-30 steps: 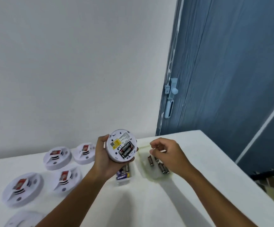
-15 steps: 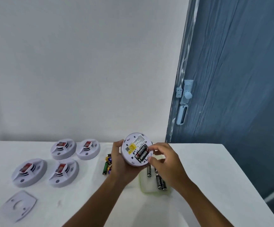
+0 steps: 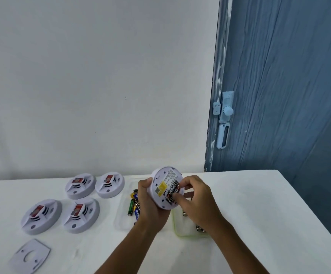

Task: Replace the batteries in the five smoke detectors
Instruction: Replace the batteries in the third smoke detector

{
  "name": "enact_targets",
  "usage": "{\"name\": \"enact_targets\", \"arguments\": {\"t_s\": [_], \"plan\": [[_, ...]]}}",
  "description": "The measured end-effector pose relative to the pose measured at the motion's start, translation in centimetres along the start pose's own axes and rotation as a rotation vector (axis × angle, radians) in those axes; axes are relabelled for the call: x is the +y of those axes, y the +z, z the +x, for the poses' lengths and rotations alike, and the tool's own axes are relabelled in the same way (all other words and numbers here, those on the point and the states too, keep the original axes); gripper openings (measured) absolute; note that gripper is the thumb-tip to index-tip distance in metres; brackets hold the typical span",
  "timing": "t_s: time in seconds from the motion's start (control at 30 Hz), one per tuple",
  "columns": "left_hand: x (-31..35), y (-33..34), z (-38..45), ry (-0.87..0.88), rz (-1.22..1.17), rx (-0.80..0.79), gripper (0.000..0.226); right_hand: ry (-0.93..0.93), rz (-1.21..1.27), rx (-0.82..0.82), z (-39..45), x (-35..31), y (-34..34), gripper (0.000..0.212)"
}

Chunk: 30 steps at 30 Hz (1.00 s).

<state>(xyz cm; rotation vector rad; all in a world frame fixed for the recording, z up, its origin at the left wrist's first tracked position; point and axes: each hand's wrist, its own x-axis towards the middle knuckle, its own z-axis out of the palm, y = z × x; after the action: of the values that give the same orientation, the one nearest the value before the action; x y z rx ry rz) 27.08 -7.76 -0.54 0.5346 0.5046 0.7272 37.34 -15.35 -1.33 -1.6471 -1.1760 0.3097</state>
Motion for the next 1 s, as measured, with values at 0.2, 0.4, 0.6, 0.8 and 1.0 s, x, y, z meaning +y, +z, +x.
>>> {"name": "enact_targets", "arguments": {"t_s": [0.2,0.4,0.6,0.8,1.0], "plan": [[-0.1,0.3,0.0,-0.003,0.06,0.032,0.058,0.16,0.174,-0.045,0.3,0.5,-0.6,0.026],[-0.3,0.6,0.6,0.006,0.009,0.088,0.051,0.114,0.177,0.141,0.0,1.0,0.2,0.024],[0.1,0.7,1.2,0.02,0.039,0.13,0.046,0.216,0.456,0.227,0.7,0.1,0.2,0.018],[1.9,-1.4,1.9,0.07,-0.009,0.116,0.045,0.351,0.068,-0.097,1.8,2.5,-0.4,0.02],[2.6,-0.8,1.3,0.028,-0.023,0.04,0.046,0.256,-0.392,-0.336,1.7,2.5,2.2,0.015]]}}
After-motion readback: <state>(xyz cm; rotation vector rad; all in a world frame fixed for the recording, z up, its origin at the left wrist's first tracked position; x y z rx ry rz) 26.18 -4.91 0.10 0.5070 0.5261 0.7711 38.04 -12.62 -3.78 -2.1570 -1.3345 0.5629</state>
